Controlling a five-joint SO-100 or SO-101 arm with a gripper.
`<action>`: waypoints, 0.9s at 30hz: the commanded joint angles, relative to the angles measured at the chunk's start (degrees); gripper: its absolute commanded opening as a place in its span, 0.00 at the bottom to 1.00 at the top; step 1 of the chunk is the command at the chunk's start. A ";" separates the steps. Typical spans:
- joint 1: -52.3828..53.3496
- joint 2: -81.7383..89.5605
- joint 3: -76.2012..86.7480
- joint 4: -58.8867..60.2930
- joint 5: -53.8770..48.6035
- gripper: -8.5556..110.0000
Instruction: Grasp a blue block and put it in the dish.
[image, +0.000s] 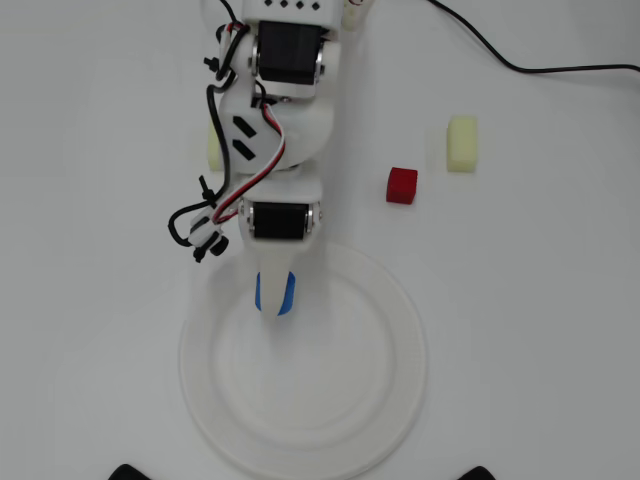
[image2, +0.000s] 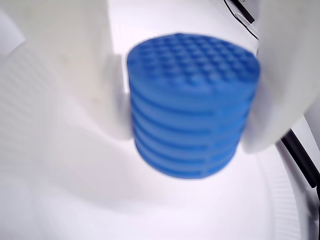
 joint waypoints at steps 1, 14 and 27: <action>-0.35 -0.97 -4.04 0.26 0.18 0.07; 0.70 -5.45 -4.13 0.35 -0.09 0.08; 0.97 -2.11 -4.13 3.96 1.14 0.33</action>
